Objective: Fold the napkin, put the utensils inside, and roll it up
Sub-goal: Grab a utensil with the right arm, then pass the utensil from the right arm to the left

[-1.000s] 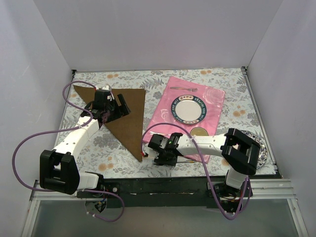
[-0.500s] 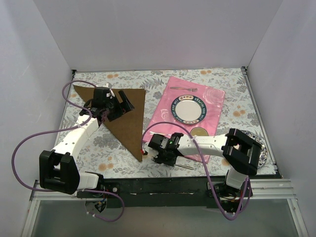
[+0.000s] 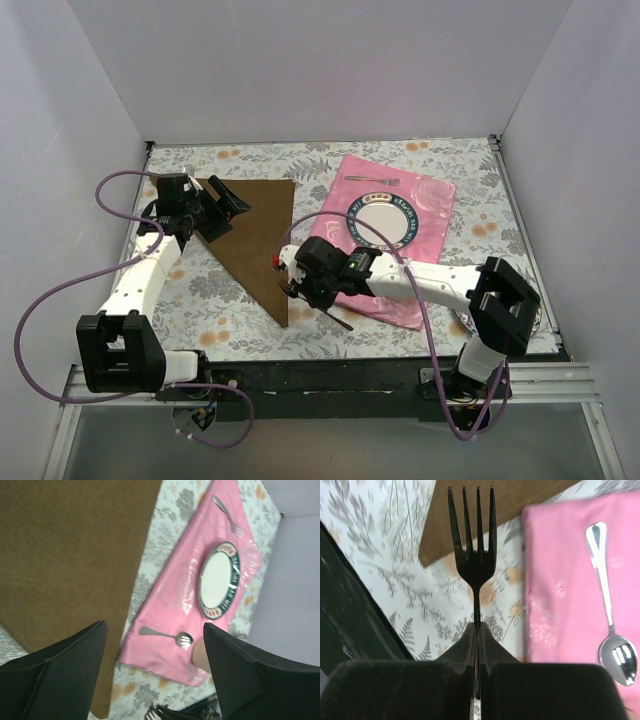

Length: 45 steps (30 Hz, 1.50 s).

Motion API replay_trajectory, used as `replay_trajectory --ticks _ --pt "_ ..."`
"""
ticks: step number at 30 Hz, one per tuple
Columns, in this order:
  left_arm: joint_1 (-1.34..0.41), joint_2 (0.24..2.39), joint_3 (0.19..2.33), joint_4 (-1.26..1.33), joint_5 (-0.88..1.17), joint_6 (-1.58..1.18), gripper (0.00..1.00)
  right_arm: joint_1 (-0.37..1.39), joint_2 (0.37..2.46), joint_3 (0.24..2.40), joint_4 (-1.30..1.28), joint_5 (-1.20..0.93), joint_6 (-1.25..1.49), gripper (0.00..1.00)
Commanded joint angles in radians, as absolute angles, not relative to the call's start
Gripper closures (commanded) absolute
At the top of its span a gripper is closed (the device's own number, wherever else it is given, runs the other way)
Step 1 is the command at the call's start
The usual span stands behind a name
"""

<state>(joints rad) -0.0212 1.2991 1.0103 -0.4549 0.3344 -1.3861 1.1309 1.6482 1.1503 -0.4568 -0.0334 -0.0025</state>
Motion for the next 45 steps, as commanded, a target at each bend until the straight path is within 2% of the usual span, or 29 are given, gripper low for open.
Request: replay_trajectory --ticks 1,7,9,14,19,20,24,30,36,39,40,41,42,45 --pt "-0.017 1.247 0.947 -0.382 0.563 -1.4 0.28 1.056 1.647 1.233 -0.373 -0.078 0.097 0.99" --pt "-0.024 1.223 0.801 -0.233 0.738 -1.446 0.36 1.005 1.695 1.333 -0.39 -0.078 0.175 0.99" --pt "-0.038 1.215 0.781 -0.2 0.755 -1.448 0.34 1.0 1.715 1.361 -0.4 -0.084 0.182 0.99" --pt "-0.143 1.226 0.756 -0.169 0.741 -1.454 0.24 0.977 1.749 1.43 -0.432 -0.087 0.204 0.99" --pt "-0.155 1.201 0.741 -0.164 0.677 -1.468 0.29 0.962 1.756 1.454 -0.437 -0.1 0.21 0.99" --pt "-0.156 1.203 0.741 -0.161 0.678 -1.471 0.35 0.962 1.758 1.462 -0.437 -0.104 0.21 0.99" --pt "-0.167 1.229 0.75 -0.158 0.672 -1.467 0.49 0.957 1.763 1.474 -0.439 -0.123 0.212 0.99" --pt "-0.169 1.25 0.778 -0.173 0.658 -1.437 0.52 0.956 1.772 1.489 -0.442 -0.161 0.213 0.99" --pt "-0.169 1.267 0.813 -0.219 0.623 -1.393 0.72 0.956 1.773 1.493 -0.44 -0.189 0.219 0.99" --pt "-0.169 1.285 0.865 -0.276 0.553 -1.33 1.0 0.956 1.77 1.485 -0.44 -0.213 0.229 0.99" --pt "-0.169 1.29 0.908 -0.299 0.529 -1.28 1.0 0.954 1.763 1.479 -0.445 -0.212 0.232 0.95" --pt "-0.169 1.299 0.932 -0.333 0.503 -1.246 1.0 0.94 1.755 1.473 -0.462 -0.212 0.239 0.88" --pt "-0.169 1.334 0.969 -0.374 0.459 -1.206 1.0 0.93 1.744 1.465 -0.465 -0.212 0.239 0.72" --pt "-0.163 1.37 1.038 -0.445 0.338 -1.105 1.0 0.887 1.666 1.396 -0.482 -0.167 0.235 0.57"
